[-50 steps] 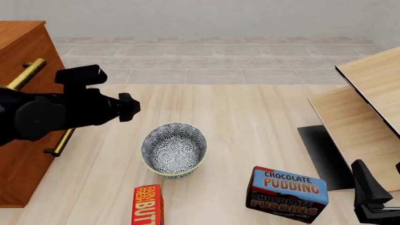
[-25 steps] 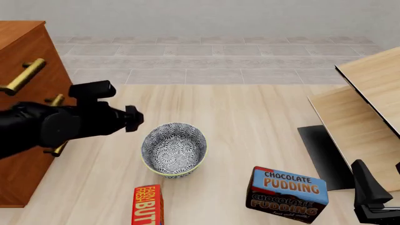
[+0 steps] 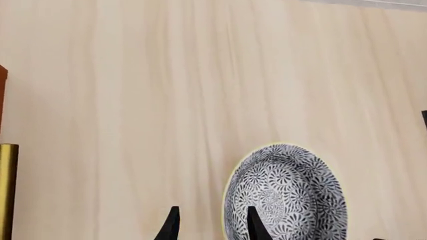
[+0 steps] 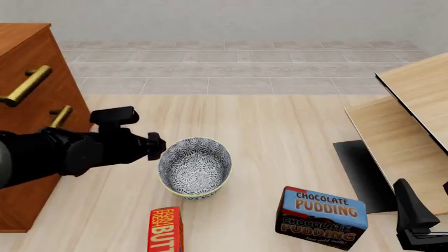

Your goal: Close the top drawer of the cabinet and put the bowl on top of it.

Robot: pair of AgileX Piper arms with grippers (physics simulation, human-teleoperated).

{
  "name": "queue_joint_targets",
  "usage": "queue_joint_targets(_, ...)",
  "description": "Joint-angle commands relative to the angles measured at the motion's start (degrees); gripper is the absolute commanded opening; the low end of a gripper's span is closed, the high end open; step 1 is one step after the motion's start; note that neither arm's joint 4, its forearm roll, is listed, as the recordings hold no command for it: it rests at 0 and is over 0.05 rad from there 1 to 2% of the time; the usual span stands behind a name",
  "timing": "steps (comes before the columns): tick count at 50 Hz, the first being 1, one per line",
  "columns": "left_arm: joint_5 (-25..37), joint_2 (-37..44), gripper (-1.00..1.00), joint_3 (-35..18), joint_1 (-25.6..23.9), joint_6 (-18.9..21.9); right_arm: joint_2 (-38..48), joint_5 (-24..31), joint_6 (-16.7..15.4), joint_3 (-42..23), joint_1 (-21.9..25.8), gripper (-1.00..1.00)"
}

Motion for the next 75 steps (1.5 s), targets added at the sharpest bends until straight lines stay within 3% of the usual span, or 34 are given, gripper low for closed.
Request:
queue_joint_targets(1,-2.2,2.5,1.0,1.1,-0.8,-0.4,-0.1,0.0,0.0,0.1,0.0,1.0)
queue_joint_targets(75,-7.8,11.1,1.0,1.4,-3.7,-2.0,-0.1,0.0,0.0,0.1,0.0,1.0)
